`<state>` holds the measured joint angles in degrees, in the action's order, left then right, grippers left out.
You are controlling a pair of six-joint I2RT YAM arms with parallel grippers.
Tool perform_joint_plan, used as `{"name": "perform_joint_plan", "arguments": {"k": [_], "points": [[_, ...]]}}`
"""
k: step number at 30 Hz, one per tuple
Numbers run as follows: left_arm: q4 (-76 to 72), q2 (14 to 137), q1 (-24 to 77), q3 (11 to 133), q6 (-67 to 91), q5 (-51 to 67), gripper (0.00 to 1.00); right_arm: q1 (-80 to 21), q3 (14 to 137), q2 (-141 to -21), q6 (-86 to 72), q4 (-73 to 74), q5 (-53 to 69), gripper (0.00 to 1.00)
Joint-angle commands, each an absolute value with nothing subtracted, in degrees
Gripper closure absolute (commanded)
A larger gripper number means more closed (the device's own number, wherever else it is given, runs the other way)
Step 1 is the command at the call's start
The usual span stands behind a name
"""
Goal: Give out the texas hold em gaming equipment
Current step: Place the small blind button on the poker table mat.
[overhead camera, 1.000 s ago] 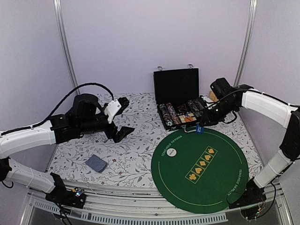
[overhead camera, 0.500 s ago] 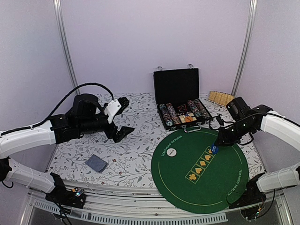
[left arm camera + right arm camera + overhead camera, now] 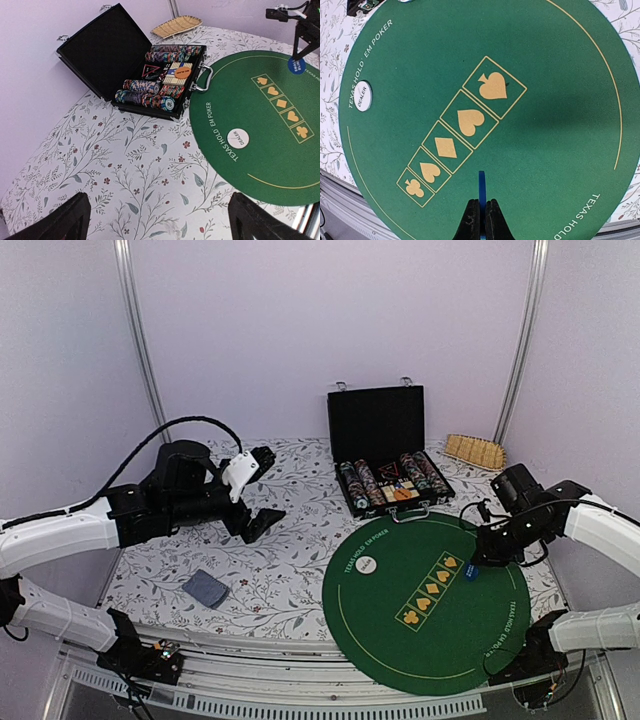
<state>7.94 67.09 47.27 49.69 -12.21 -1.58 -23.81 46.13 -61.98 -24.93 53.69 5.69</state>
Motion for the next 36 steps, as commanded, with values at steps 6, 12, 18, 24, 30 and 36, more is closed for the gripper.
{"name": "perform_joint_plan", "arguments": {"k": [6, 12, 18, 24, 30, 36], "points": [[5.85, 67.12, 48.01, 48.05, -14.13, -6.29, 0.02, -23.47, 48.05, -64.58, -26.32, 52.78, -0.38, 0.98], [5.67, 66.54, 48.07, 47.9, -14.34, -6.46, 0.02, -19.65, 50.58, -68.45, -25.05, 47.82, -0.79, 0.98], [5.93, 66.53, 48.14, 48.06, -14.13, -5.59, 0.02, -10.58, 49.29, -67.82, -22.87, 43.02, 3.19, 0.98], [6.15, 66.18, 48.15, 48.25, -13.93, -5.25, 0.02, -8.28, 48.99, -67.08, -22.01, 42.71, 3.24, 0.98], [6.5, 66.45, 48.17, 48.62, -13.33, -4.04, 0.02, -7.22, 46.38, -64.51, -23.06, 40.91, 3.42, 0.98], [6.7, 66.27, 48.47, 48.78, -13.18, -3.68, 0.02, -4.59, 45.29, -65.56, -23.77, 30.63, 9.1, 0.98]]}}
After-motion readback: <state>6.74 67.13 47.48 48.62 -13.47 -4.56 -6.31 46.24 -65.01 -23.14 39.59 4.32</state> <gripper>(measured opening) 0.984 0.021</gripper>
